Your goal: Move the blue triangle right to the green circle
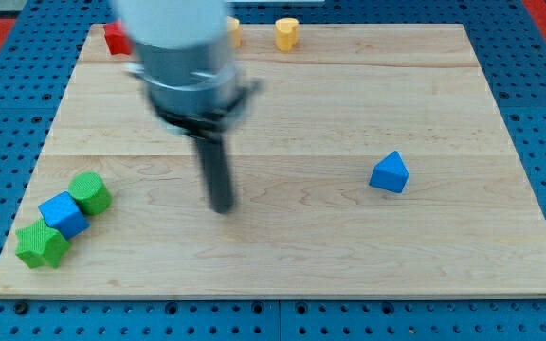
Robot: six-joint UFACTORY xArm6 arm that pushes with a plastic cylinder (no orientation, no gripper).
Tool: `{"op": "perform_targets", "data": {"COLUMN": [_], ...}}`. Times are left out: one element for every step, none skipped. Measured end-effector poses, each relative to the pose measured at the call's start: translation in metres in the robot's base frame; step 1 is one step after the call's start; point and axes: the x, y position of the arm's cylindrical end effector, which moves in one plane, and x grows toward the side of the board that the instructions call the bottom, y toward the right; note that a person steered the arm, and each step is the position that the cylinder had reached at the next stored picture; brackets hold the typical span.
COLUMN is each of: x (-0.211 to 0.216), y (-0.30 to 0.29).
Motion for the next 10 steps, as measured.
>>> {"op": "perform_targets", "data": {"x": [0.009, -0.016, -0.051, -0.052, -0.052, -0.065, -0.097, -0.127, -0.083, -0.053], "y": [0.134, 0.218, 0.161, 0.005, -0.131, -0.117, -0.121, -0.139, -0.173, -0.174]}}
